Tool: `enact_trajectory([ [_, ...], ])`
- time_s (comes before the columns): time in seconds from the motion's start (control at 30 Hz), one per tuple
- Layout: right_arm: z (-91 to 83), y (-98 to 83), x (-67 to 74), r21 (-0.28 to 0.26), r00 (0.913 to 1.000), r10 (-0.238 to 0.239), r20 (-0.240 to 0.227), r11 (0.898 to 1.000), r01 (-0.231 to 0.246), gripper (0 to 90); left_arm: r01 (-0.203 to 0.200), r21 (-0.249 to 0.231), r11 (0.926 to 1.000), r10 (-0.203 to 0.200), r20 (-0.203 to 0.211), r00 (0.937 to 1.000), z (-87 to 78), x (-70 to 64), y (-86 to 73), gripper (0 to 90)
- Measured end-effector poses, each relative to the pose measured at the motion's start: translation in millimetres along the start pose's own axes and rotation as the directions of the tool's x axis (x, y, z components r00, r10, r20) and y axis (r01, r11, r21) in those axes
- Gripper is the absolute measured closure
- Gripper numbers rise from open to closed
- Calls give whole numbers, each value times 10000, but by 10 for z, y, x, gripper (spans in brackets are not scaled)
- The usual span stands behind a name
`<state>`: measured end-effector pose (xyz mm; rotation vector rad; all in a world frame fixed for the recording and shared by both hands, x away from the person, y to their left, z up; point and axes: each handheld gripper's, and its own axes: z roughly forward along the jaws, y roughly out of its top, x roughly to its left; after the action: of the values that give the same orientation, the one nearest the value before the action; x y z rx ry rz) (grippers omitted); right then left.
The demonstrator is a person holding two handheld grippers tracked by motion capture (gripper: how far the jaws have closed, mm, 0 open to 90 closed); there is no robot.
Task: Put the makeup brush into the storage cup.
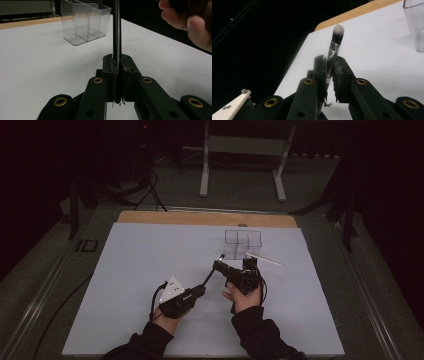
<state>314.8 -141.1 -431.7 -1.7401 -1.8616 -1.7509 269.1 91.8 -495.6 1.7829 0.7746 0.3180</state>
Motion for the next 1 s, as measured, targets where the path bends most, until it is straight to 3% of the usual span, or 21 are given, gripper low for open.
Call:
enact_trajectory([
  [0.07, -8, 2, -6, 35, 9998, 107, -136, 9999, -107, 831, -28, 40, 10000, 28, 15, 10000, 4, -6, 1, 847],
  [0.27, -40, 3, 106, -36, 9964, -805, -280, 9968, 804, 844, 111, 121, 9999, -115, 345, 9993, 28, -3, 24, 828],
  [0.4, -38, -2, 180, -14, 9851, -1676, -392, 9858, 1677, 844, 226, 253, 9994, -228, 67, 9997, 20, -14, 64, 587],
  [0.5, -42, 5, 222, -22, 9681, -2467, -438, 9691, 2468, 844, -119, 353, 9993, 125, -167, 9998, -12, -54, 120, 455],
  [0.67, -63, 48, 247, 104, 9376, -3428, -580, 9389, 3439, 844, -558, 404, 9976, 564, -131, 9983, -65, -114, 187, 386],
  [0.77, -94, 71, 261, 115, 9184, -3916, -558, 9196, 3928, 844, -602, 596, 9964, 605, -22, 9982, -77, -121, 214, 347],
  [0.93, -143, 117, 228, 191, 8968, -4385, -595, 8977, 4402, 844, -613, 743, 9953, 603, 154, 9981, -113, -102, 264, 298],
  [1.0, -157, 127, 216, 253, 8803, -4711, -555, 8807, 4729, 844, -533, 724, 9960, 517, 234, 9984, -135, -81, 287, 280],
])
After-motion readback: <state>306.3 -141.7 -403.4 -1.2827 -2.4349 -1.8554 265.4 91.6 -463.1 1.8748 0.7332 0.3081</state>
